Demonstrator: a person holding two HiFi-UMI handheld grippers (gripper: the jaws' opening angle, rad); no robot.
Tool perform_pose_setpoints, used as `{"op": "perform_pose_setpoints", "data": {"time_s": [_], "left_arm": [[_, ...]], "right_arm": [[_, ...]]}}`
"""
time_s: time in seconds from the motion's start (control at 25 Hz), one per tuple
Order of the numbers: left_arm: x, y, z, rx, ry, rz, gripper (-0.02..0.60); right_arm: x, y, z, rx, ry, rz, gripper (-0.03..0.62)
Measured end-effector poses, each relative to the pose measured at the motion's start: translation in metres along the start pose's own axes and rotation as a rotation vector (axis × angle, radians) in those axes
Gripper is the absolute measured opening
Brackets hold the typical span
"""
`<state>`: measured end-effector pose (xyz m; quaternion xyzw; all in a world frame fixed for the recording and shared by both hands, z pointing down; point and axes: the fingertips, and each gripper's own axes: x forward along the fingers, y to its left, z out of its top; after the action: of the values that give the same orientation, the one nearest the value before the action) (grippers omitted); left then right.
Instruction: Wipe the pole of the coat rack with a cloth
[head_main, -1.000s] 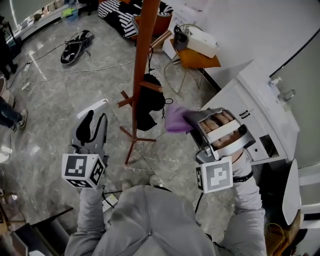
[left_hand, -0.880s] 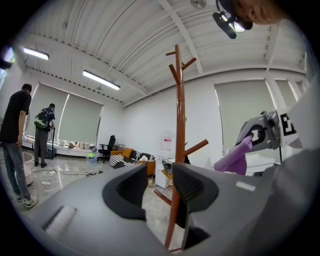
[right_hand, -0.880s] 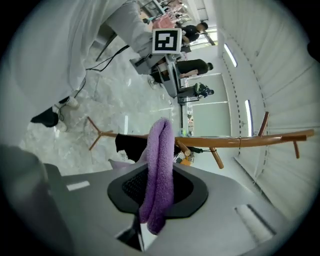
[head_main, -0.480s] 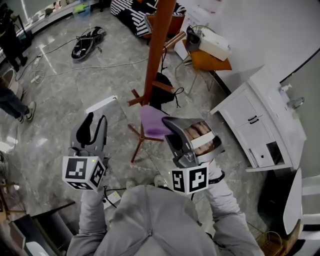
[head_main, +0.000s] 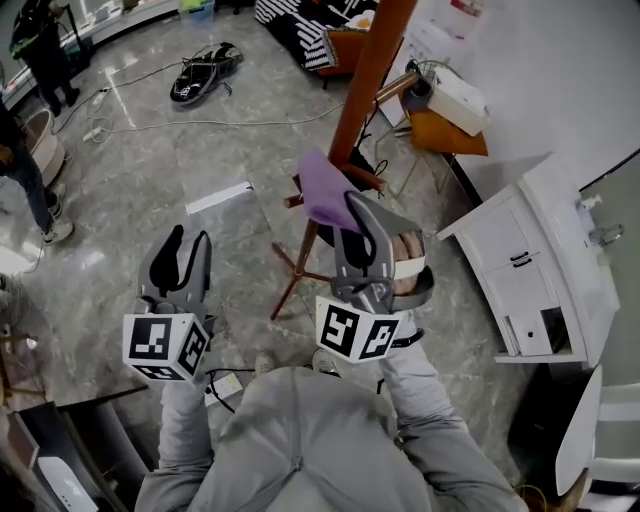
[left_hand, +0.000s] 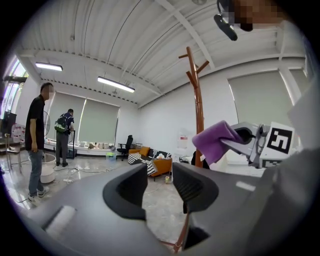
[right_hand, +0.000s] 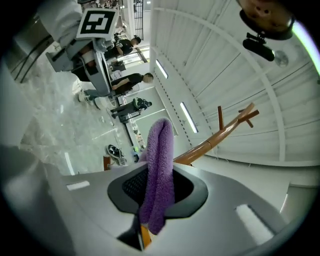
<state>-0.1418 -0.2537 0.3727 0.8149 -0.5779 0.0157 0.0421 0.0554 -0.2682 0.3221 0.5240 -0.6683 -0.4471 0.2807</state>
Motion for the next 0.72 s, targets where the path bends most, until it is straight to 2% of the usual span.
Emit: {"op": "perform_pose_setpoints", "data": {"time_s": [0.24,0.44,0.72], "left_arm": [[-0.009,0.015,-0.001,-0.004,0.011,0.029,0.163],[-0.01,0.024,-0.001,-0.004,0.017,0.04,0.163],[-0.008,0.025,-0.013,-0.022,0.038,0.034,0.163]], "right_arm": [[0.021,0.003,-0.012,-0.014,0.08,-0.08,0.057],[0.036,0.031,-0.036,-0.011,0.174,-0.009,0.057],[0.039,0.069,-0.064,0.018,0.245,0.109,0.057]]}}
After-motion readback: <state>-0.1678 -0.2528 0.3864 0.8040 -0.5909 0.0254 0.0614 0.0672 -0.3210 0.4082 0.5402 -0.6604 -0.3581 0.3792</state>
